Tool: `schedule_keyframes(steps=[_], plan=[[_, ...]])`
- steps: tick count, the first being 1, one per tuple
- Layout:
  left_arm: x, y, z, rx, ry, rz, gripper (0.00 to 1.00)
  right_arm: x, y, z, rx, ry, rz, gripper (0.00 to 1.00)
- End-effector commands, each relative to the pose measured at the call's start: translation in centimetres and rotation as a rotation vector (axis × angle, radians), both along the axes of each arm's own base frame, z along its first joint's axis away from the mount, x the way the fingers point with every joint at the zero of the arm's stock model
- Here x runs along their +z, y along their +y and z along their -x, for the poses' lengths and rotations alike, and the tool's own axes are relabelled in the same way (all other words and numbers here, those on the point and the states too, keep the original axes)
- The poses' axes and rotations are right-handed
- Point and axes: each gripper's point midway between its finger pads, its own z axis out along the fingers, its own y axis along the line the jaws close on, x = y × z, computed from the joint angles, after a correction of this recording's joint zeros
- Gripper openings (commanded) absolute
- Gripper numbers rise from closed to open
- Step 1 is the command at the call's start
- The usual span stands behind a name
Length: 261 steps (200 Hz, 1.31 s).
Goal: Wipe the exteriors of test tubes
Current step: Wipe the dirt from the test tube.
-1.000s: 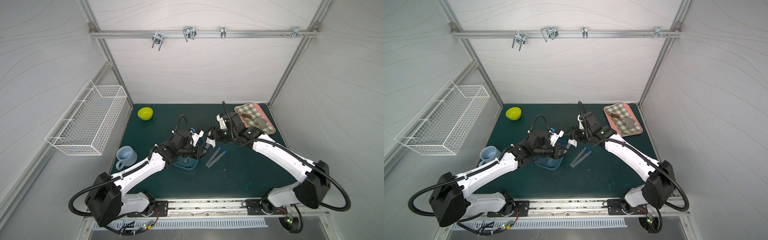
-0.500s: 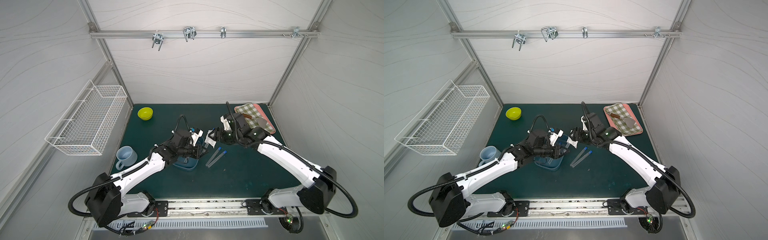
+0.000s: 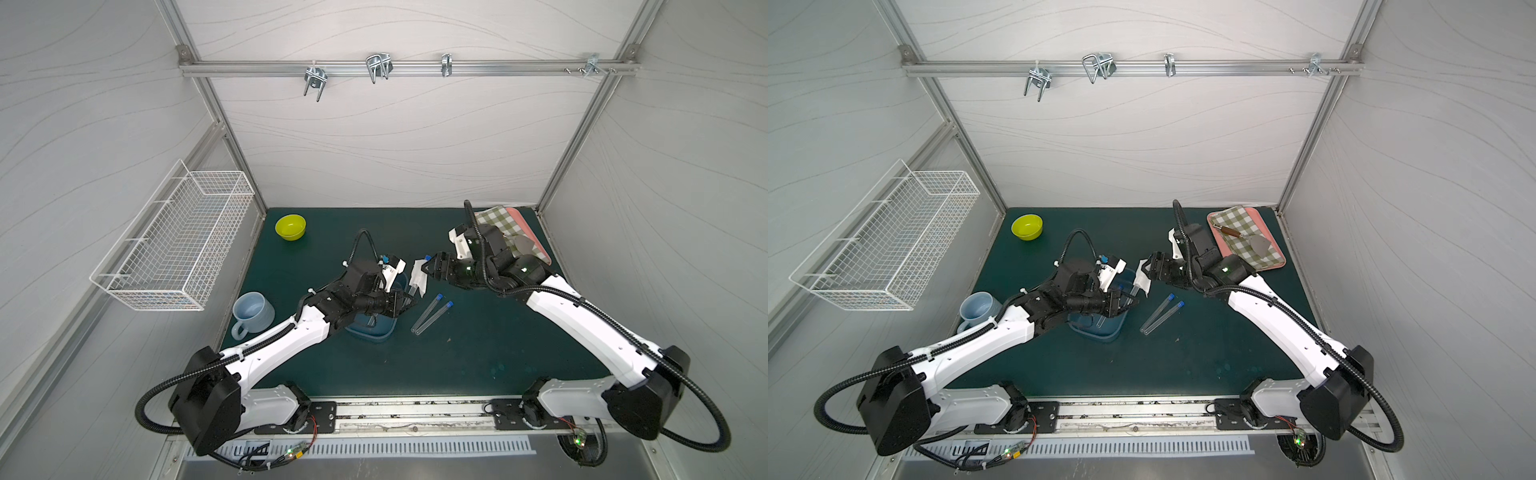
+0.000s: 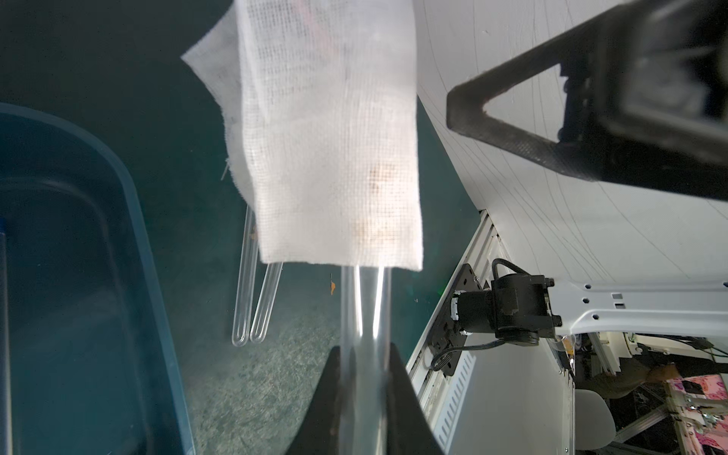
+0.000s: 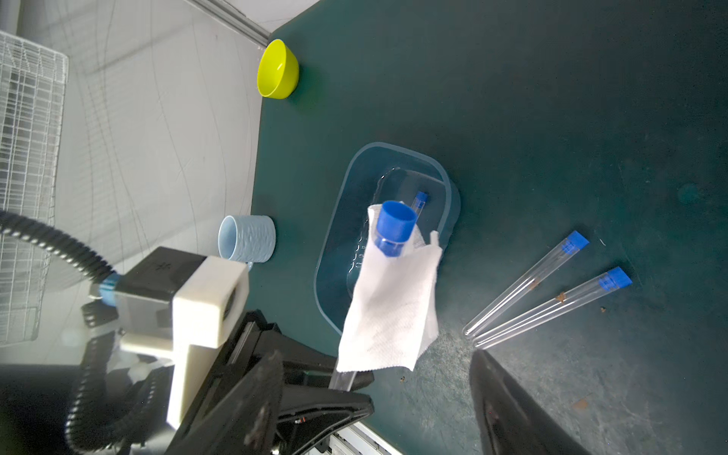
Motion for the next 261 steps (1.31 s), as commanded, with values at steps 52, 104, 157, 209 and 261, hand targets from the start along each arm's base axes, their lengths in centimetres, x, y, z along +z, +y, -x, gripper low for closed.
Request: schedule_keyframes(steps=[52, 104, 157, 209, 261], plan=[[1.3, 0.1, 0.1, 0.000, -0.047, 0.020, 0.10, -2.3, 3.9, -1.9, 0.019, 0.018, -0.102, 0.51], [1.4, 0.0, 0.1, 0.005, -0.041, 0.038, 0.11, -2.4, 4.9, -2.8, 0.083, -0.087, -0.134, 0.15], [1.9, -0.2, 0.4, -0.016, -0.038, 0.079, 0.25, -1.3, 5.0, -1.9, 0.211, -0.153, -0.242, 0.12], [2.6, -0.5, 0.7, -0.047, -0.016, 0.187, 0.25, -0.4, 4.4, -1.6, 0.282, -0.170, -0.331, 0.13], [3.0, -1.2, 0.8, -0.083, -0.007, 0.214, 0.14, 0.5, 4.8, -1.4, 0.329, -0.190, -0.398, 0.13]])
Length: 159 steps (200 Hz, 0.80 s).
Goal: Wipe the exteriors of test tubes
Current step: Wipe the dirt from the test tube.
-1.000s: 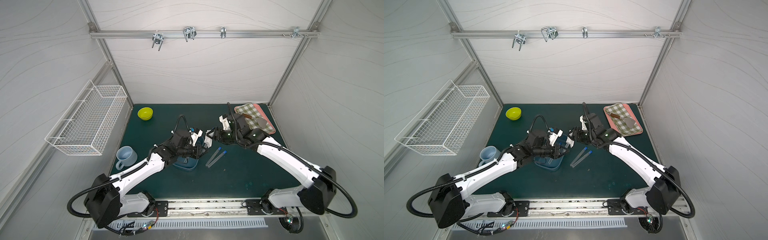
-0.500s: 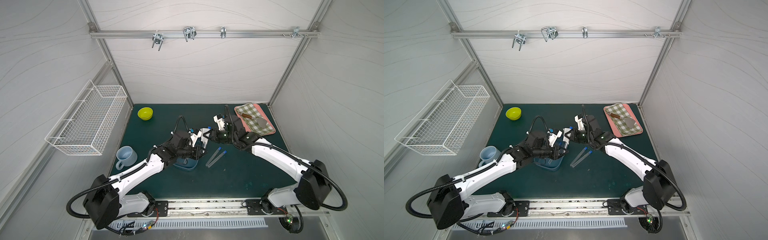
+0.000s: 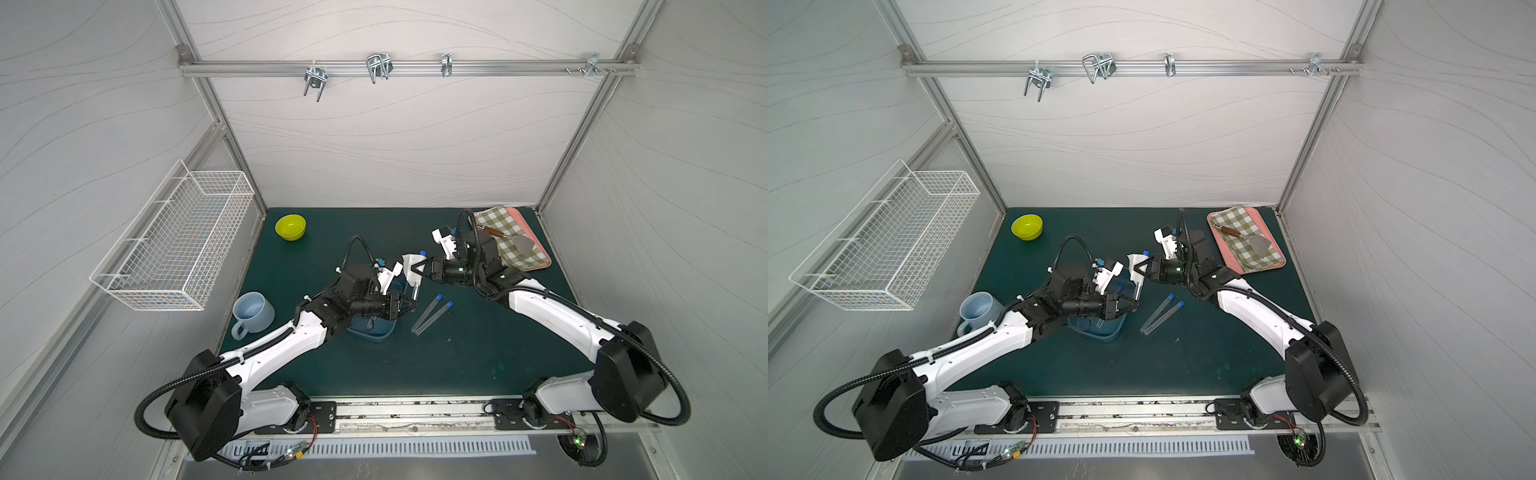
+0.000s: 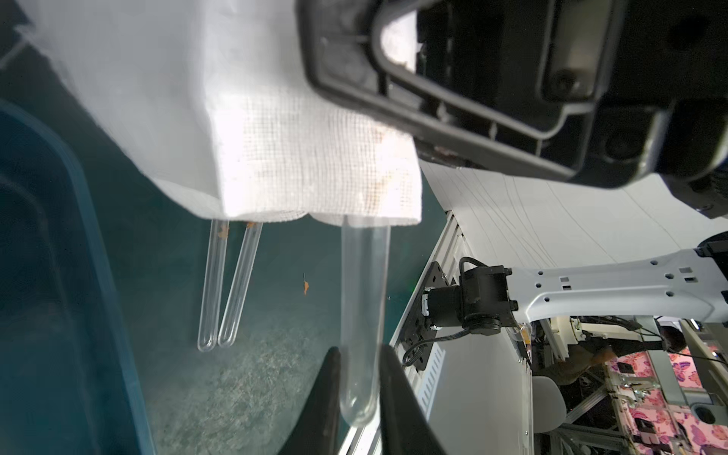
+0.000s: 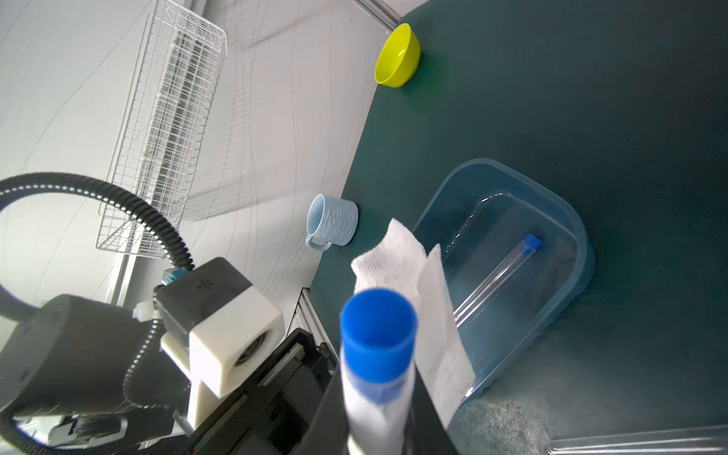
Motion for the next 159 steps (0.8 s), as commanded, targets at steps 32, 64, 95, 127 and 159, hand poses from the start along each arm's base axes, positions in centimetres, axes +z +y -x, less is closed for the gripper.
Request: schedule_keyframes(steps=[32, 64, 95, 127, 159], plan=[[2.68, -1.16, -0.29, -0.039, -0.054, 0.090, 0.05, 2.48, 0.68, 0.82, 0.073, -0.069, -0.096, 0.14], [2.65, -1.22, -0.53, -0.029, -0.050, 0.090, 0.08, 2.40, 0.64, 0.79, 0.072, -0.072, -0.095, 0.15], [2.53, -1.28, -0.79, -0.022, -0.049, 0.087, 0.18, 2.64, 0.70, 0.76, 0.073, -0.077, -0.100, 0.14], [2.51, -1.48, -0.85, -0.027, -0.042, 0.093, 0.19, 2.85, 0.80, 0.93, 0.080, -0.078, -0.109, 0.15], [2.65, -1.59, -0.79, -0.034, -0.042, 0.100, 0.19, 2.88, 0.80, 0.93, 0.079, -0.079, -0.111, 0.15]])
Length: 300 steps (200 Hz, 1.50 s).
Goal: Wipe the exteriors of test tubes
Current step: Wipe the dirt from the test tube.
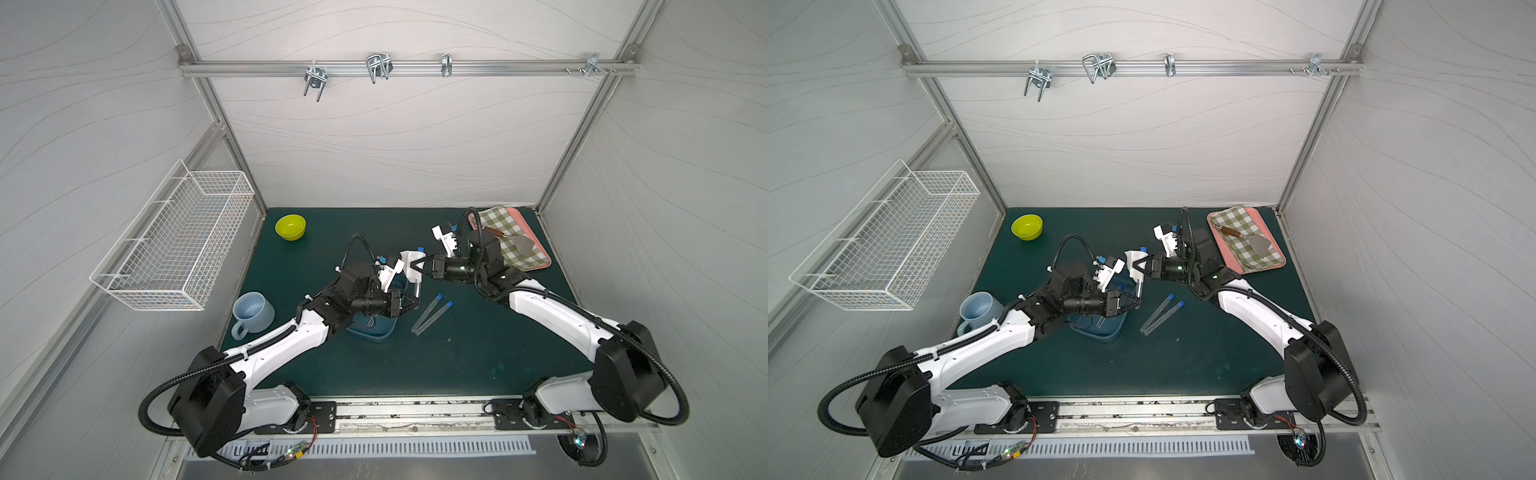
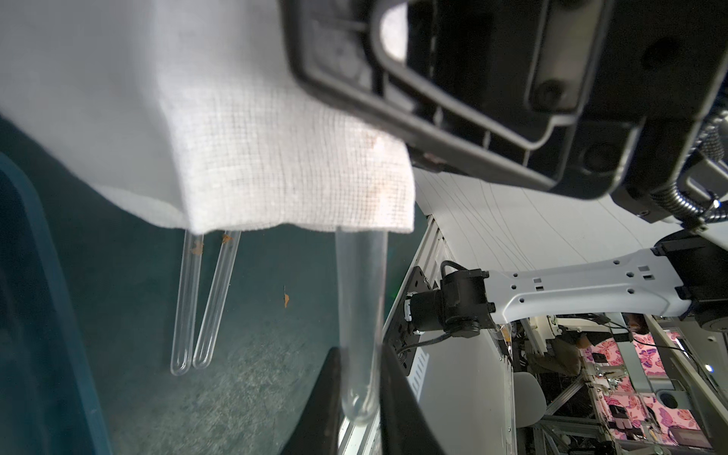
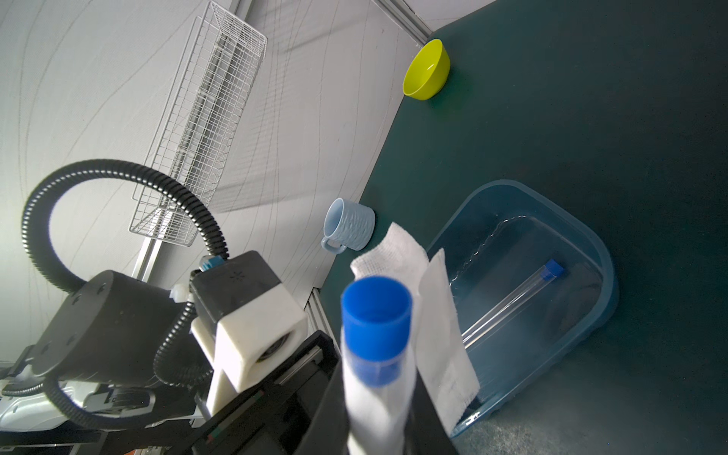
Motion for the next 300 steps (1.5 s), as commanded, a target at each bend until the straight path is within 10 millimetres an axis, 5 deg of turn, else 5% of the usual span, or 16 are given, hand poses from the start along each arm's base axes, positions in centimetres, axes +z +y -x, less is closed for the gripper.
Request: schedule_keyframes(steps=[1, 47, 93, 135, 178, 239, 300], plan=[[1.9, -0.8, -0.6, -0.012, -0.043, 0.049, 0.19, 1.8, 0.6, 0.9, 0.048, -0.033, -0.059, 0.15], [2.0, -0.9, -0.7, -0.008, -0.040, 0.052, 0.25, 2.1, 0.6, 0.9, 0.048, -0.039, -0.065, 0.15], [1.6, -0.8, -1.0, 0.011, -0.033, 0.040, 0.05, 1.7, 0.7, 1.3, 0.053, -0.039, -0.044, 0.19], [1.4, 0.0, -1.3, 0.056, -0.051, 0.003, 0.03, -0.3, 1.6, 3.0, 0.063, -0.026, 0.044, 0.30], [1.1, 0.3, -1.4, 0.071, -0.050, -0.013, 0.03, -2.2, 2.2, 5.2, 0.052, -0.005, 0.107, 0.30], [1.3, 0.2, -1.3, 0.063, -0.051, -0.008, 0.04, -1.1, 1.0, 2.9, -0.002, -0.038, 0.135, 0.29], [1.6, 0.1, -1.1, 0.052, -0.052, 0.007, 0.04, 0.4, 1.2, 1.7, 0.075, -0.064, 0.129, 0.40]])
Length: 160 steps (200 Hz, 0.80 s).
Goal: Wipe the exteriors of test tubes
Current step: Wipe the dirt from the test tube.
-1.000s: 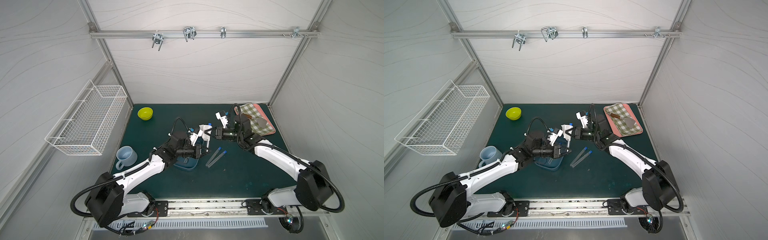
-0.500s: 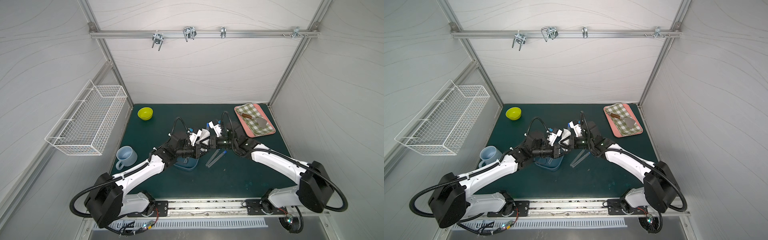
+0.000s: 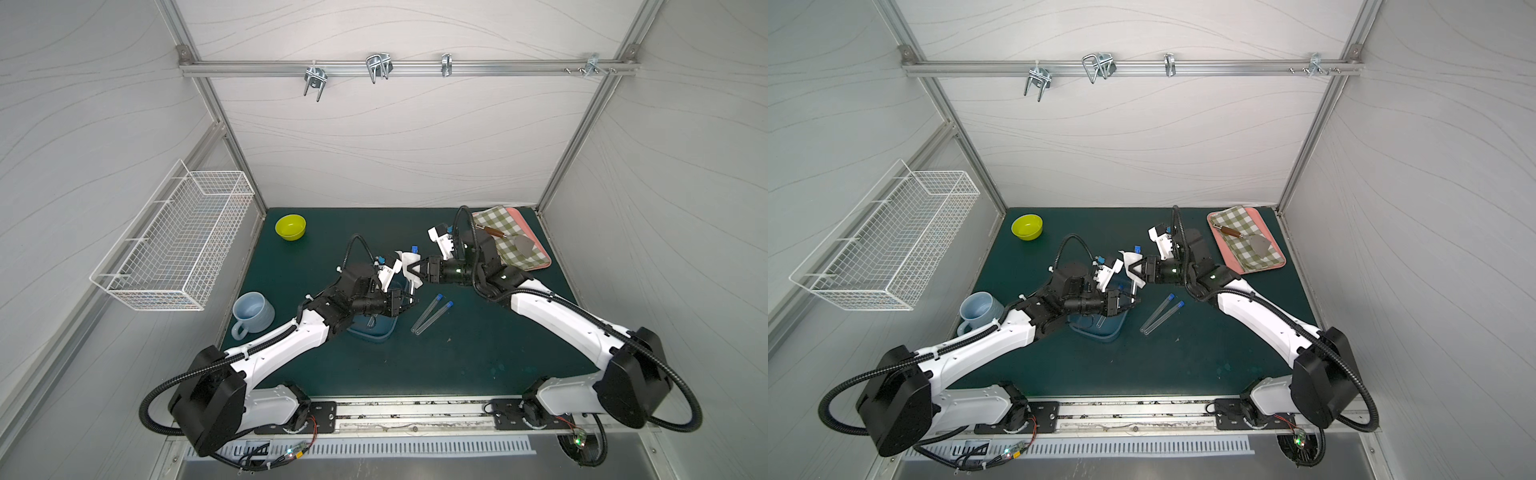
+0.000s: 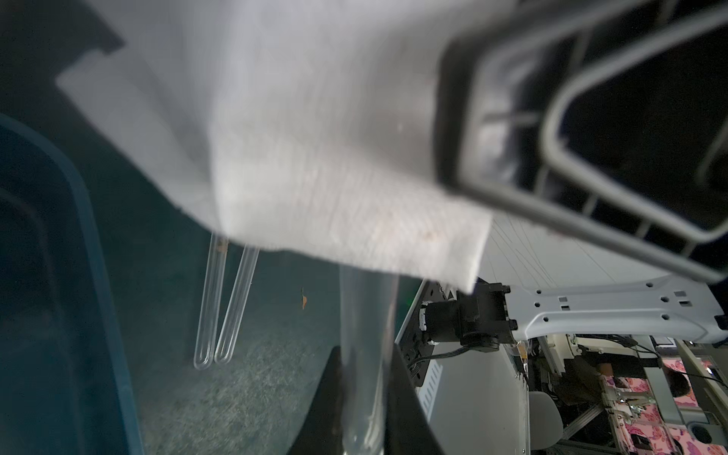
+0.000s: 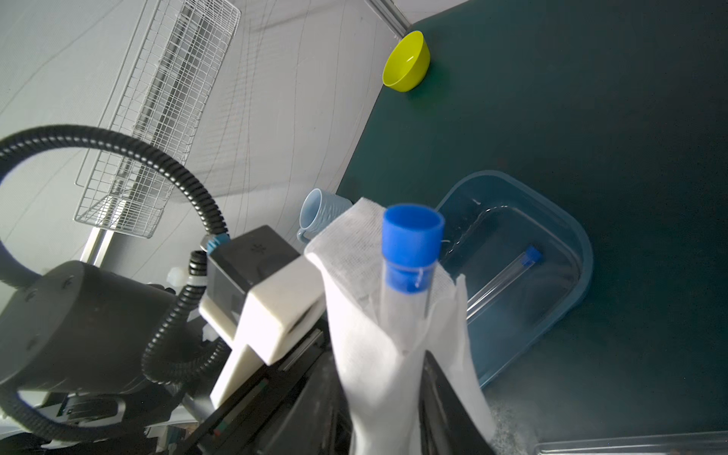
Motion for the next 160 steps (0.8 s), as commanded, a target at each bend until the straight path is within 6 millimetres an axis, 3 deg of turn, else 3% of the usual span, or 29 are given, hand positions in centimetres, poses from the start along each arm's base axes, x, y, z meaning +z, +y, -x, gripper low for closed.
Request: schedule_keyframes(steps=[1, 47, 117, 160], plan=[[2.5, -0.5, -0.4, -0.007, -0.057, 0.047, 0.05, -0.2, 0.7, 1.0, 0.094, 0.005, 0.017, 0.40], [2.6, -0.5, -0.3, -0.007, -0.059, 0.050, 0.05, -1.0, 0.4, 1.0, 0.073, 0.031, 0.022, 0.45], [2.7, -0.5, -0.2, -0.016, -0.060, 0.059, 0.05, -0.4, 0.6, -1.5, -0.026, 0.046, -0.013, 0.46], [3.1, -0.7, -0.1, -0.023, -0.063, 0.069, 0.05, -0.6, 1.0, -1.5, 0.002, 0.035, 0.007, 0.36]])
